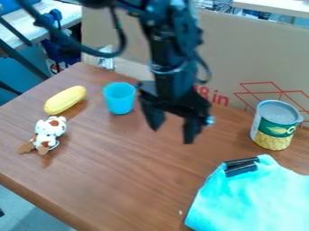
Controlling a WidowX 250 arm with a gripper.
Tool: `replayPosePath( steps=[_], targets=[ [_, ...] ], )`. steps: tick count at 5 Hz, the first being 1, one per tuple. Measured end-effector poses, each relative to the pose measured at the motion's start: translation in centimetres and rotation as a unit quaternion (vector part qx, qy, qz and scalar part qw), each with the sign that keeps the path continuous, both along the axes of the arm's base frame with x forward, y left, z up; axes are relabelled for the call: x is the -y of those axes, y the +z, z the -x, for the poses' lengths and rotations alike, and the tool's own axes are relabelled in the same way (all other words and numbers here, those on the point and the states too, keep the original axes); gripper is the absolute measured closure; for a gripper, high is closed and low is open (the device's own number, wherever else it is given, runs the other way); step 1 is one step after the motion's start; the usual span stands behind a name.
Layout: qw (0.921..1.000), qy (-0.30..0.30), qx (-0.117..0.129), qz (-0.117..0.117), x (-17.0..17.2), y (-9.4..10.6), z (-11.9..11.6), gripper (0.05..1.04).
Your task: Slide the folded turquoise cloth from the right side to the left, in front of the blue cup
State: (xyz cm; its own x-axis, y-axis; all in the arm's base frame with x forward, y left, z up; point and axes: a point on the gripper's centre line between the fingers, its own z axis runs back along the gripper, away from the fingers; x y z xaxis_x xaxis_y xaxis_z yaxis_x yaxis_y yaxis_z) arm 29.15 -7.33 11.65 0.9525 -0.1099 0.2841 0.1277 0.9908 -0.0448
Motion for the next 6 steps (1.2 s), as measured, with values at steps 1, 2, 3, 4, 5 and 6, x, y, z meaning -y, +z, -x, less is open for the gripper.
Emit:
replayPosePath(
  steps=[1, 2, 3, 4, 5, 6],
  targets=[
    [0.9999, -0.012, 0.006, 0.010, 3.6, -0.3, -1.2, 0.082],
    [0.9994, -0.034, 0.004, 0.011, 8.1, -1.1, -2.0, 0.082],
    [0.9979, -0.063, -0.003, 0.015, 12.1, -2.3, -1.5, 0.082],
    [0.9962, -0.082, -0.032, 0.001, 14.2, -4.0, -1.2, 0.082],
    [0.9942, -0.079, -0.073, -0.007, 14.9, -5.7, -0.3, 0.082],
    [0.9931, -0.058, -0.102, -0.005, 14.1, -6.8, -0.3, 0.082]
  ],
)
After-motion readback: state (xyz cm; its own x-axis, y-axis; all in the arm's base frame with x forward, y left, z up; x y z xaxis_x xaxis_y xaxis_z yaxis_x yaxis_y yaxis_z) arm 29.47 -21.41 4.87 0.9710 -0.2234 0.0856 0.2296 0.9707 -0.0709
